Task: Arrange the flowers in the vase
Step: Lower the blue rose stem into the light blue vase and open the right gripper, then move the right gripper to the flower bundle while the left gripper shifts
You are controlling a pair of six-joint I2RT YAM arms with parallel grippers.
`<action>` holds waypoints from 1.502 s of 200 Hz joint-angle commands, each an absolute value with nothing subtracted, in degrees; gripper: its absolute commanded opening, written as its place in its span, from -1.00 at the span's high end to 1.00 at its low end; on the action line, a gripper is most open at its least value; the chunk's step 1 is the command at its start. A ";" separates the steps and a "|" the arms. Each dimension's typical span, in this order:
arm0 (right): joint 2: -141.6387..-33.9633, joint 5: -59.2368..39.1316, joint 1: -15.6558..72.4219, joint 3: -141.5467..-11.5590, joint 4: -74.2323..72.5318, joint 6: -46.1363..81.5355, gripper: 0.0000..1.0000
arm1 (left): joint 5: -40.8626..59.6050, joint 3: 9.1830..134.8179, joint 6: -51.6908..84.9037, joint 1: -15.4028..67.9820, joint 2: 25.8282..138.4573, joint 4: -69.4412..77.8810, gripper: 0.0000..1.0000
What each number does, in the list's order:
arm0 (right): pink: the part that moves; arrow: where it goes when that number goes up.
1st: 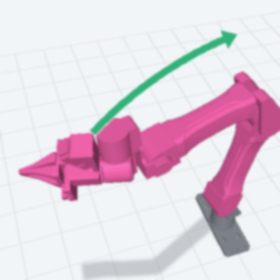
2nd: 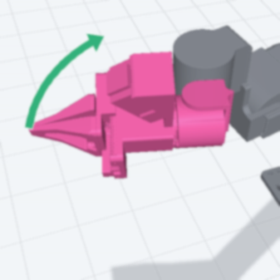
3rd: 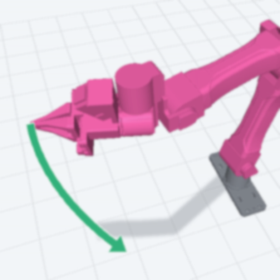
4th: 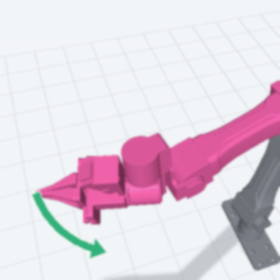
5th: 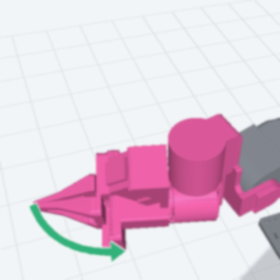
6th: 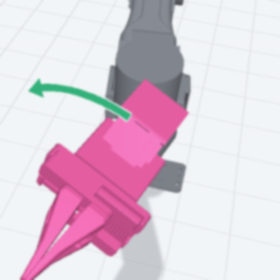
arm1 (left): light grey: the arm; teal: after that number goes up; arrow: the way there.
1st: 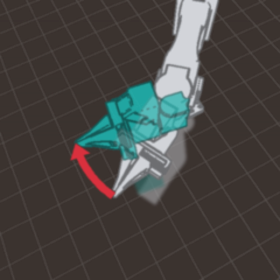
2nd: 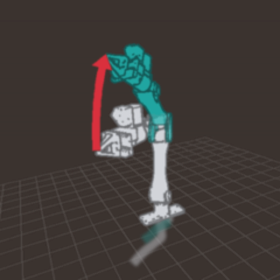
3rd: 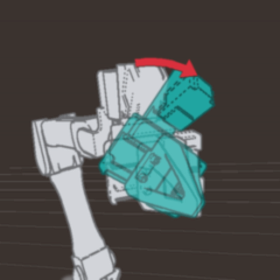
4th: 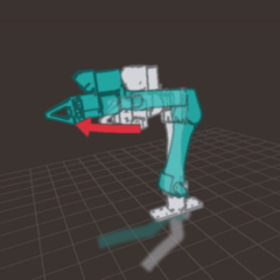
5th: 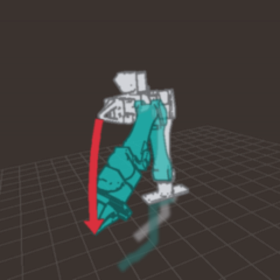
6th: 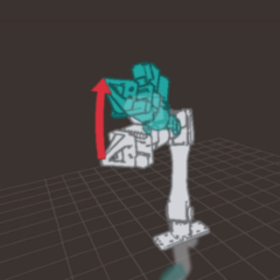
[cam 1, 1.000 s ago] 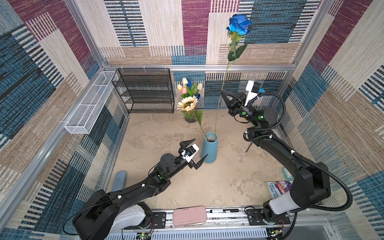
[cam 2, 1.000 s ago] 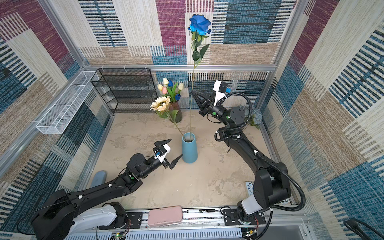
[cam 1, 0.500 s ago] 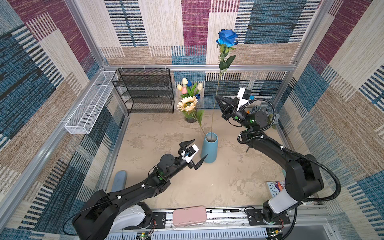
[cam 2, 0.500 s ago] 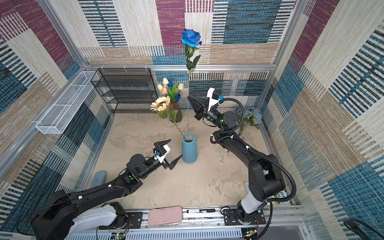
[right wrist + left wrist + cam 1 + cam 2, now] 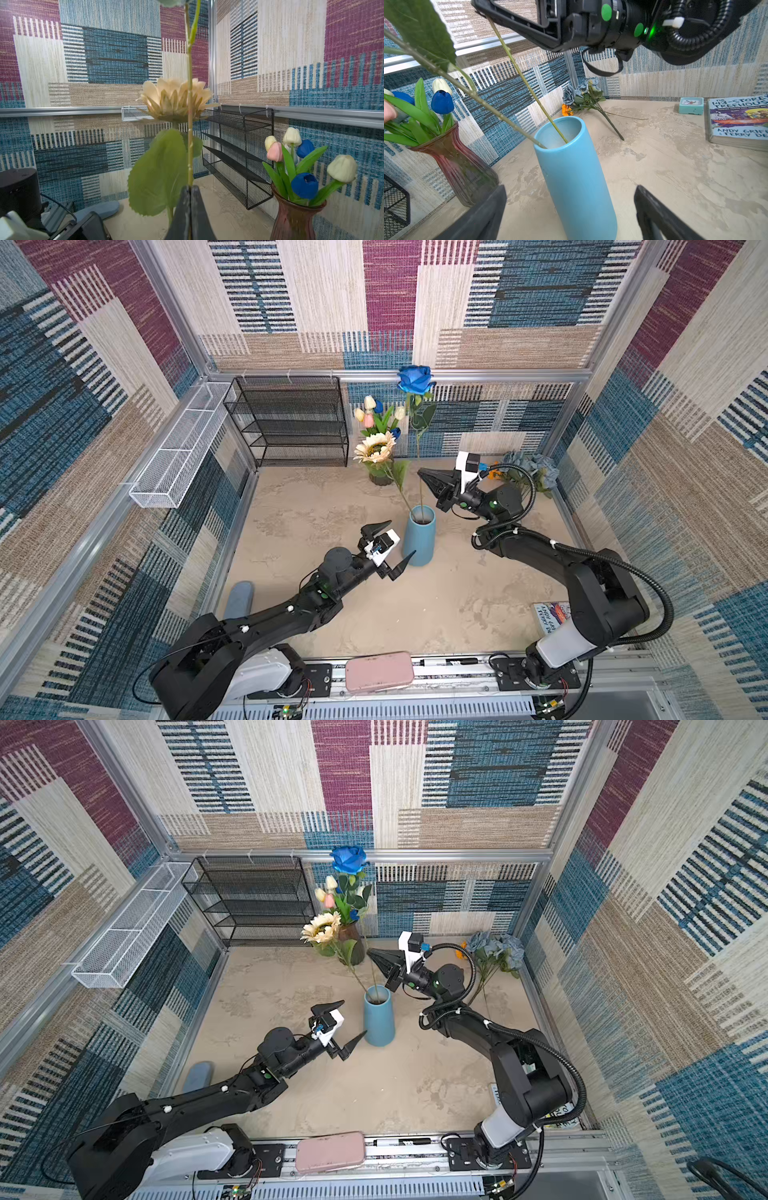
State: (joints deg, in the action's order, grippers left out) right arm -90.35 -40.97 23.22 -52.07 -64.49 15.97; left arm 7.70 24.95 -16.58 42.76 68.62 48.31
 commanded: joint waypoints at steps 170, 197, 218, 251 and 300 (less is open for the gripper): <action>-89.84 -35.26 23.56 -43.41 -67.28 14.76 0.60 | 7.91 25.72 -16.08 42.71 71.63 52.91 -0.97; -89.35 -34.89 23.55 -43.42 -66.54 14.04 0.57 | 7.83 25.66 -16.17 42.71 71.55 53.09 -0.97; -88.92 -34.19 23.60 -43.30 -66.51 14.39 0.69 | 7.69 25.50 -16.26 42.71 71.37 53.00 -0.97; -88.49 -34.51 23.55 -44.31 -65.37 15.02 0.57 | 7.56 25.49 -16.48 42.71 71.32 52.95 -0.97; -82.63 -32.41 23.55 -44.69 -61.04 15.07 0.39 | 8.06 25.58 -16.54 42.71 69.06 51.52 -0.97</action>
State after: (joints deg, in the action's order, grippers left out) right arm -85.43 -34.81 23.55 -43.90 -63.16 14.52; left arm 7.73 25.34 -16.45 42.76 70.28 50.35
